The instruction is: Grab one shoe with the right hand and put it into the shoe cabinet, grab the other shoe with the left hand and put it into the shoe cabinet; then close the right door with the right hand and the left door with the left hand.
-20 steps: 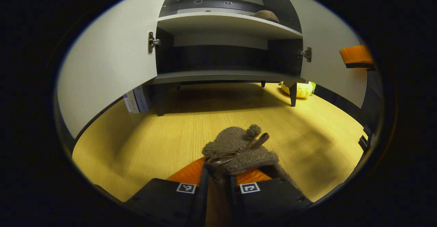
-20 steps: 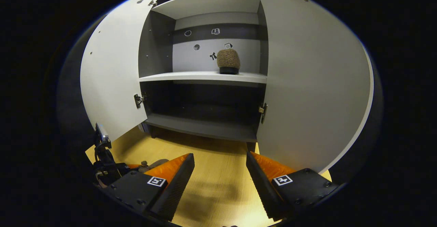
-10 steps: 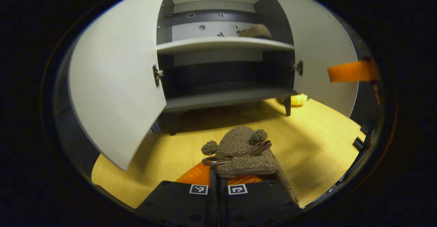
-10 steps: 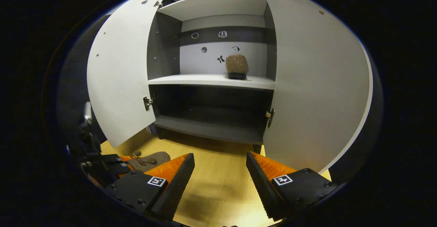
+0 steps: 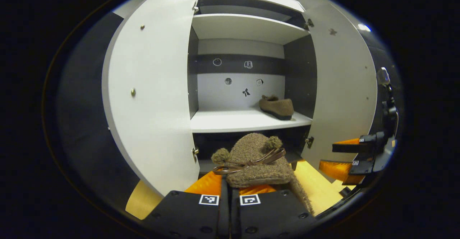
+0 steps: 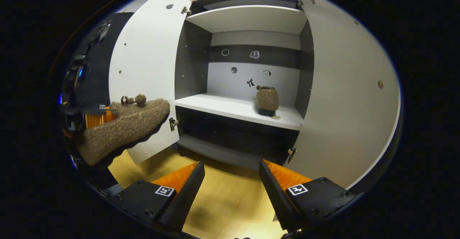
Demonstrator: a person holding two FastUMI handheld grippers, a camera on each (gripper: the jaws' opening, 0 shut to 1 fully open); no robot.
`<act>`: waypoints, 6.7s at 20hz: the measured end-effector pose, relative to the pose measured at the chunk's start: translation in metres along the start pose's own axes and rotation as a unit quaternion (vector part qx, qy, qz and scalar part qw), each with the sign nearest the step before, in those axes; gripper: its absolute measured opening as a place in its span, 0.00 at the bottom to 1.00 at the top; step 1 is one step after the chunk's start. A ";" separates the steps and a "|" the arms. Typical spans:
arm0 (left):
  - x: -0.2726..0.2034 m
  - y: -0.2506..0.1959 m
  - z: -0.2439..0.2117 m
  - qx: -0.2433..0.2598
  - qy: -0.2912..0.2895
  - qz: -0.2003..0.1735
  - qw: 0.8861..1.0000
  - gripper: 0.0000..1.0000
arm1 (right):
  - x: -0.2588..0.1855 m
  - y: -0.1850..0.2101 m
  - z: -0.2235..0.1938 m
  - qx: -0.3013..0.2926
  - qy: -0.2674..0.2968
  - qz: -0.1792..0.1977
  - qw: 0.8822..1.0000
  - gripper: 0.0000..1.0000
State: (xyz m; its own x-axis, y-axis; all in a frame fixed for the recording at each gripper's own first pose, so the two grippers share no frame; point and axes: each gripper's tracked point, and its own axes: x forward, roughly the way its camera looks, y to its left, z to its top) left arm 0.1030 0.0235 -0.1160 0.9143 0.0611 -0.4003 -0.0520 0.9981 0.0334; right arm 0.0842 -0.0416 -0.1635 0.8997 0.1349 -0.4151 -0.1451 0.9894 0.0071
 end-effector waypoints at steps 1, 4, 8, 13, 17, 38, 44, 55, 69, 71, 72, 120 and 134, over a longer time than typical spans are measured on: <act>0.008 0.001 0.015 -0.007 -0.005 0.006 1.000 0.07 | 0.003 0.003 0.008 0.006 -0.005 0.015 1.000 0.98; 0.039 -0.003 0.048 -0.026 -0.002 0.023 0.999 0.07 | 0.012 0.016 0.021 0.027 -0.005 0.070 0.997 0.98; 0.104 -0.002 0.083 -0.017 0.001 0.035 0.999 0.07 | 0.021 0.024 0.022 0.028 -0.001 0.127 0.992 0.98; 0.195 0.005 0.115 -0.012 0.009 0.020 1.000 0.07 | 0.036 0.018 0.027 0.061 0.003 0.140 0.988 0.98; 0.259 0.007 0.130 0.008 0.020 0.022 1.000 0.07 | 0.049 0.012 0.024 0.066 0.008 0.141 0.988 0.98; 0.327 0.031 0.115 0.074 0.067 0.036 0.994 0.96 | 0.062 0.013 0.022 0.043 0.016 0.161 0.986 0.99; 0.240 0.023 0.159 0.092 -0.003 0.032 0.995 0.95 | 0.042 0.018 0.031 0.043 -0.003 0.148 0.988 0.99; -0.018 -0.036 0.150 0.079 -0.088 -0.115 0.986 1.00 | -0.085 0.033 0.124 0.019 -0.138 0.092 0.986 0.99; -0.140 0.005 0.098 0.050 -0.091 -0.118 0.988 0.96 | -0.199 -0.172 0.124 0.060 -0.169 -0.216 0.960 0.98; -0.149 0.008 0.097 0.043 -0.099 -0.118 0.987 0.96 | -0.192 -0.188 0.128 0.055 -0.170 -0.223 0.958 0.97; -0.153 0.010 0.097 0.040 -0.104 -0.118 0.987 0.96 | -0.187 -0.194 0.131 0.056 -0.170 -0.223 0.958 0.98; -0.110 0.167 0.102 -0.014 -0.125 0.068 0.990 0.96 | -0.083 -0.084 0.126 0.060 -0.126 -0.039 0.989 0.98; -0.098 0.140 0.112 -0.019 -0.136 0.063 0.988 0.93 | -0.066 -0.095 0.117 0.081 -0.110 -0.040 0.990 0.99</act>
State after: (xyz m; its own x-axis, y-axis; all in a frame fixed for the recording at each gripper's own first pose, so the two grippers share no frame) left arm 0.0511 0.1557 0.0306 0.9734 0.1860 -0.1338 -0.1835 0.9825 0.0311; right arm 0.0864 -0.1381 -0.0306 0.9761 0.0476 -0.2119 -0.0190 0.9907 0.1350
